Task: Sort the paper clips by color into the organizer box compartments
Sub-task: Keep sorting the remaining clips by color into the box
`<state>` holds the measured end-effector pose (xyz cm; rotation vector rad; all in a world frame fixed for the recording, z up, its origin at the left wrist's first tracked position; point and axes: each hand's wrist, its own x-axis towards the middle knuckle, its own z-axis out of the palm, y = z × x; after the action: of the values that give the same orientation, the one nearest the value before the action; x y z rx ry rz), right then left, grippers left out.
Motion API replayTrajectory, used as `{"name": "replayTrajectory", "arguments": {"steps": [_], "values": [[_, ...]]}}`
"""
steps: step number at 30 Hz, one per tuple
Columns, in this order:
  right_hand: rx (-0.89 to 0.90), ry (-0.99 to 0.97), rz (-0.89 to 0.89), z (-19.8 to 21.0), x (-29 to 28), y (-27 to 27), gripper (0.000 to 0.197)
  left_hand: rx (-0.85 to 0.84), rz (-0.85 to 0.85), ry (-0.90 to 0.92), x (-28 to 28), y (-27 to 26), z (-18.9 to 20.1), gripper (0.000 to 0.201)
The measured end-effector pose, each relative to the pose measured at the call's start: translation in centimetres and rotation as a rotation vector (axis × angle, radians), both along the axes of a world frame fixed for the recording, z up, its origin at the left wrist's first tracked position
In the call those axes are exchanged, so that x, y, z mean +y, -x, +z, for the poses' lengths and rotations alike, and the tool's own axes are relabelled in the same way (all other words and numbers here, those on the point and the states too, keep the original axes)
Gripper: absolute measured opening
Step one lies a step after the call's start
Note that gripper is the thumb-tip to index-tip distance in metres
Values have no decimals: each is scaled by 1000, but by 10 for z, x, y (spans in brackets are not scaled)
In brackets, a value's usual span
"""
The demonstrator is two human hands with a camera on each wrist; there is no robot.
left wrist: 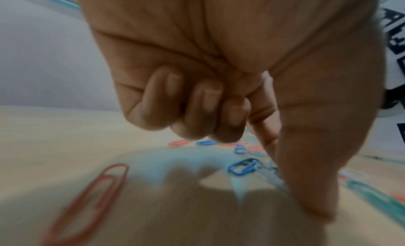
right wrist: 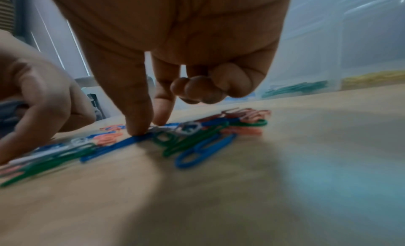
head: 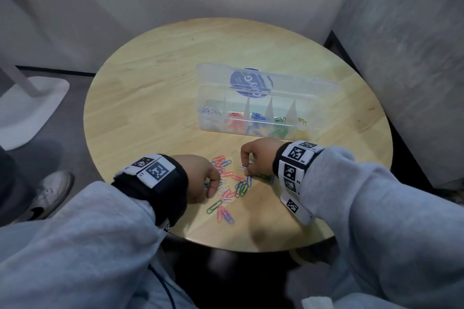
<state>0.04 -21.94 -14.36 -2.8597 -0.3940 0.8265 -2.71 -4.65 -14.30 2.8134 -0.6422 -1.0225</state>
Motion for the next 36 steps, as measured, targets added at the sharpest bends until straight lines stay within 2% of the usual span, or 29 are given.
{"name": "replayTrajectory", "arguments": {"steps": [6, 10, 12, 14, 17, 21, 23, 24, 27, 31, 33, 36], "values": [[20, -3, -57, -6, -1, -7, 6, -42, -25, 29, 0, -5, -3, 8], [44, 8, -79, -4, -2, -9, 9, -53, -42, 27, -2, -6, -5, 6], [76, -53, -153, -2, -7, -9, 16, -39, -45, 46, -3, -4, -7, 6], [144, -235, -335, -2, -16, -8, 21, -21, -12, 77, -1, -3, -7, 9], [238, -549, -577, 0, -32, -6, 27, 50, 129, 230, 6, -7, 1, 11], [321, -849, -777, 3, -49, 0, 29, 167, 407, 518, 10, -18, 13, 13], [355, -938, -840, 3, -54, 2, 31, 212, 592, 705, 8, -20, 19, 13], [361, -959, -855, 2, -54, 4, 33, 233, 675, 797, 8, -21, 21, 19], [342, -934, -888, -1, -55, 5, 35, 292, 831, 1010, 8, -21, 25, 30], [338, -844, -864, -3, -51, 6, 29, 328, 925, 1118, 7, -19, 27, 30], [259, -724, -744, -2, -48, 6, 27, 348, 949, 1156, 6, -18, 28, 30], [47, -315, -385, 3, -42, 8, 24, 381, 982, 1216, 5, -19, 30, 29]]}}
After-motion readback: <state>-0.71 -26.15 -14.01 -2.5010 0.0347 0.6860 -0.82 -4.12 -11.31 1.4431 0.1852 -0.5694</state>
